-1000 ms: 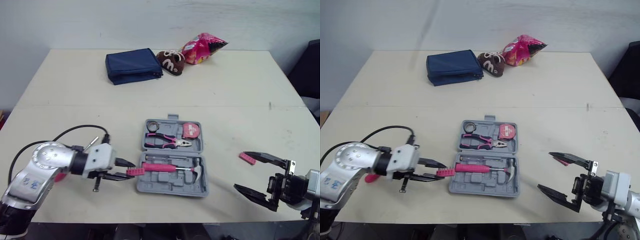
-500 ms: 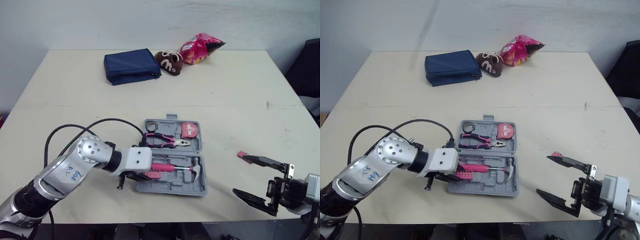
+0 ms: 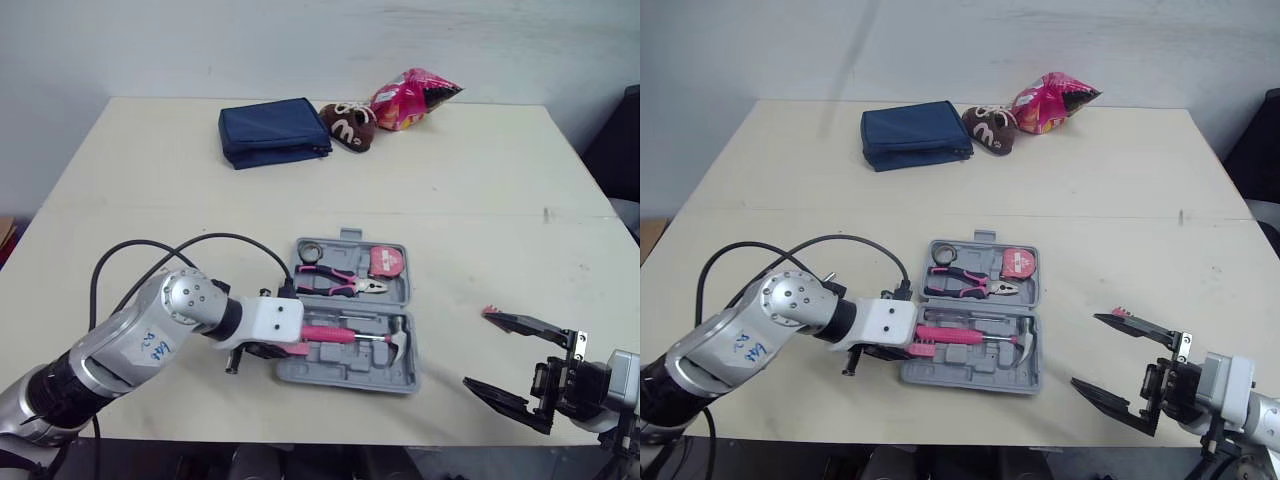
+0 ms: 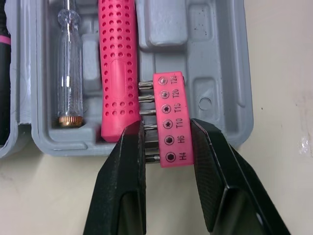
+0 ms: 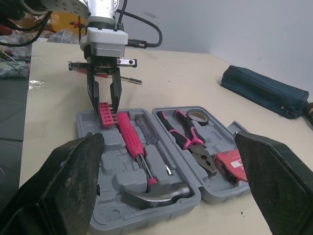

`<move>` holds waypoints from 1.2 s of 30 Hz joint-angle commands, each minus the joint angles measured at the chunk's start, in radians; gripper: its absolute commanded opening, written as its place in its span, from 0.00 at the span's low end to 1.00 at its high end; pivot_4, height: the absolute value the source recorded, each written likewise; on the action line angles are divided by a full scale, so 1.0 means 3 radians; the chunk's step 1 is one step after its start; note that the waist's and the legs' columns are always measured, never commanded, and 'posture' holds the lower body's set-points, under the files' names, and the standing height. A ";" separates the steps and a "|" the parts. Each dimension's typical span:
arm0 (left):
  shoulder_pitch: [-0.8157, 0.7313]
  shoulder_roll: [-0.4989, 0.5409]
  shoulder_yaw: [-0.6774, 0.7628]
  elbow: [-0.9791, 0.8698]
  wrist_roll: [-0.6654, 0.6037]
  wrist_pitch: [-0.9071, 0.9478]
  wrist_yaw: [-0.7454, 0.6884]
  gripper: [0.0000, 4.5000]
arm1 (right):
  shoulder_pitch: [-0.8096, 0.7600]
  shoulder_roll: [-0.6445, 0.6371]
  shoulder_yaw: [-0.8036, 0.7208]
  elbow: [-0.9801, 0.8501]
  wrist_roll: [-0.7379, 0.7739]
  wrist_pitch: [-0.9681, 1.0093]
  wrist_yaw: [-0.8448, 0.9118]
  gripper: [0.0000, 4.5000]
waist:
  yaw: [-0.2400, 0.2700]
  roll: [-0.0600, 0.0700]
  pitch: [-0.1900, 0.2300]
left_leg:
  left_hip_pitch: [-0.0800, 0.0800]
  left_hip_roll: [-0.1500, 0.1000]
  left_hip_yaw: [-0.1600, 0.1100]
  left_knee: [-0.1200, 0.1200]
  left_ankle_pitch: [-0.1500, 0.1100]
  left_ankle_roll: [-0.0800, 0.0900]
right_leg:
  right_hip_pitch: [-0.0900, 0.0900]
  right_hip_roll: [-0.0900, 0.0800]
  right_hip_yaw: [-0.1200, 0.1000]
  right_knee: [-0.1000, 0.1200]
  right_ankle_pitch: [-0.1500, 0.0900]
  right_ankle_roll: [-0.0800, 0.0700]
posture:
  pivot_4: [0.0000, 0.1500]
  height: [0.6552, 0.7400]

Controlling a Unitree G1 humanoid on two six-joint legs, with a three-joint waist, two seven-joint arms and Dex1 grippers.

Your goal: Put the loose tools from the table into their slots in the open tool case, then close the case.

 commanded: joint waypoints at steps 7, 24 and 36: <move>-0.0140 -0.0152 -0.0189 0.0086 0.0171 0.0135 -0.0002 0.15 | 0.0063 0.0019 -0.0068 -0.0078 0.0057 -0.0069 -0.0010 1.00 | -0.0011 0.0000 0.0000 | 0.0003 0.0000 0.0000 0.0003 0.0002 0.0002 | 0.0001 0.0000 0.0001 0.0007 0.0000 0.0000 | 1.00 1.00; -0.0024 -0.0276 -0.0020 0.0045 0.0154 0.0040 0.0102 0.37 | 0.0077 0.0019 -0.0034 -0.0131 0.0064 -0.0048 -0.0059 1.00 | -0.0005 0.0000 0.0000 | 0.0008 -0.0005 -0.0004 0.0006 0.0012 0.0003 | 0.0003 -0.0004 0.0002 0.0025 0.0000 -0.0001 | 1.00 1.00; 0.0430 -0.0489 0.0930 0.0027 -0.0520 -0.0728 0.0058 0.56 | 0.0085 -0.0006 -0.0038 -0.0191 0.0099 0.0026 -0.0077 1.00 | -0.0012 0.0000 0.0000 | 0.0007 -0.0004 -0.0005 0.0002 0.0012 0.0003 | 0.0001 -0.0004 0.0000 0.0024 0.0000 -0.0001 | 1.00 1.00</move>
